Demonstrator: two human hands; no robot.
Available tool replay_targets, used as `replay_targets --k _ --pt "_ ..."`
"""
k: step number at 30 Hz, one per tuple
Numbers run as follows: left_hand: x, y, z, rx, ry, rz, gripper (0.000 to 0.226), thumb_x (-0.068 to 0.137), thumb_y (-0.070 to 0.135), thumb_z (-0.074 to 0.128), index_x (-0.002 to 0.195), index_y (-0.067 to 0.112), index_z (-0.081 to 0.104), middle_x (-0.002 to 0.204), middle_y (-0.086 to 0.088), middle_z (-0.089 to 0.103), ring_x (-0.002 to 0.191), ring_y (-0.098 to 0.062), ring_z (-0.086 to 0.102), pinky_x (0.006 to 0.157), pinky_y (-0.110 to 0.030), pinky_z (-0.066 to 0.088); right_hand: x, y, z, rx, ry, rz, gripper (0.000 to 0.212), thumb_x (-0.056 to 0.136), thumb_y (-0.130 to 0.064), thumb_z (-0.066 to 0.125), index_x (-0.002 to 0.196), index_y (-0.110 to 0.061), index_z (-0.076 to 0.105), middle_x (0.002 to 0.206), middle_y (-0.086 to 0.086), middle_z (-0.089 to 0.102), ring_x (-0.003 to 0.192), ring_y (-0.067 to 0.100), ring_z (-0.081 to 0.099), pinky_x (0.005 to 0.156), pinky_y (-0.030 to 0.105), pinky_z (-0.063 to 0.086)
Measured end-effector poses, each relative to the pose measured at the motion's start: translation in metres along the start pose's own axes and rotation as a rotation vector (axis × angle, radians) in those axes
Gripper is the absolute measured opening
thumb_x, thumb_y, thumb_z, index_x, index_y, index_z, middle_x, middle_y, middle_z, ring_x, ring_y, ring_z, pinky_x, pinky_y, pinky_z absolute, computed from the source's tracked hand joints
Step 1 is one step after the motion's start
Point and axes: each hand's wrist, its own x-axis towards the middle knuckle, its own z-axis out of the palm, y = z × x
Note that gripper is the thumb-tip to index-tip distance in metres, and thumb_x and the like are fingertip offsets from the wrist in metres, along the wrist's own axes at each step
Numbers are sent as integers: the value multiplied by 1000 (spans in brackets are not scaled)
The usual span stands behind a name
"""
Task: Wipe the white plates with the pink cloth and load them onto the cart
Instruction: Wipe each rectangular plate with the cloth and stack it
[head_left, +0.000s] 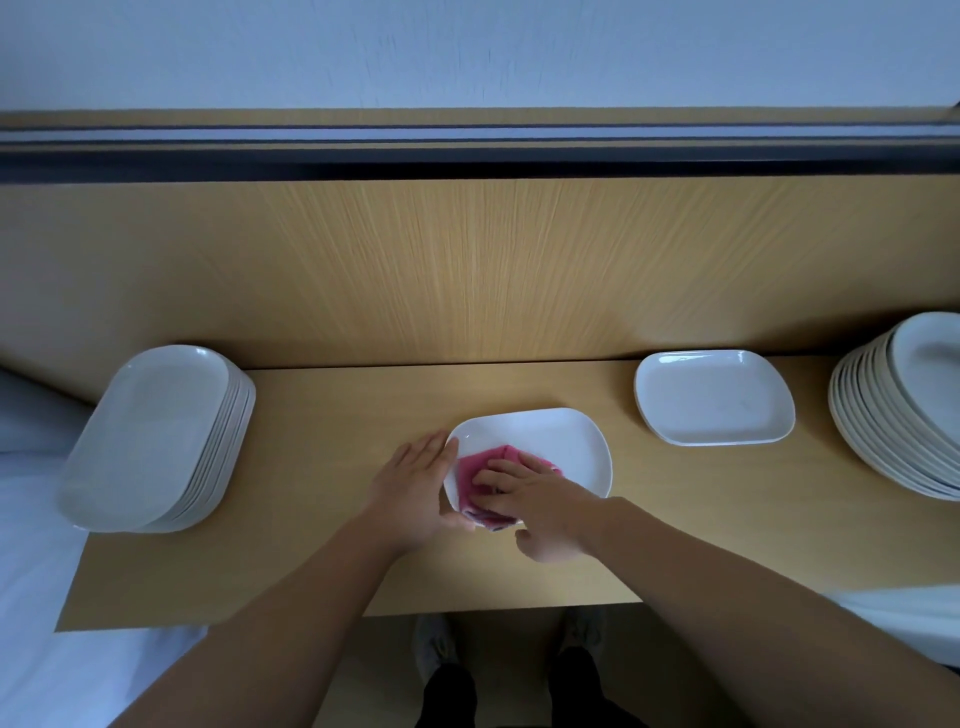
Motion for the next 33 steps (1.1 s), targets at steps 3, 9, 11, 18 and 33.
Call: replay_targets --k 3,9,11,18,33 --pt "-1 -1 2 1 -3 -1 120 60 87 31 154 18 3 162 -1 3 148 -15 0 118 -31 -2 -18 15 11 30 24 -43 56 97 -24 49 148 -36 31 157 -10 22 148 13 4 120 34 -5" --pt "-3 -1 -2 50 -21 -2 108 77 75 52 154 20 -1 162 -1 -1 148 -14 -6 118 -32 -5 -50 46 17 32 64 -19 47 101 -25 44 145 -38 38 151 -12 34 145 12 17 121 33 9" --pt "-3 0 -2 46 -37 -6 111 73 80 47 154 20 0 162 -1 -1 148 -14 -6 118 -32 -6 -58 53 19 3 116 -3 39 99 -24 49 137 -35 50 142 -11 46 139 14 31 116 37 27" --pt "-5 -1 -8 21 -68 15 117 64 83 35 154 19 -2 161 -2 -10 148 -16 -11 116 -29 -8 -64 63 1 -75 193 4 42 85 -1 56 114 -29 67 119 -6 60 112 19 54 84 36 50" --pt "1 11 0 105 -98 252 63 99 40 45 153 16 21 161 5 4 148 -6 1 110 -16 -14 -26 79 -10 -133 220 163 28 91 -13 52 111 -24 67 126 -3 58 132 20 40 103 33 35"
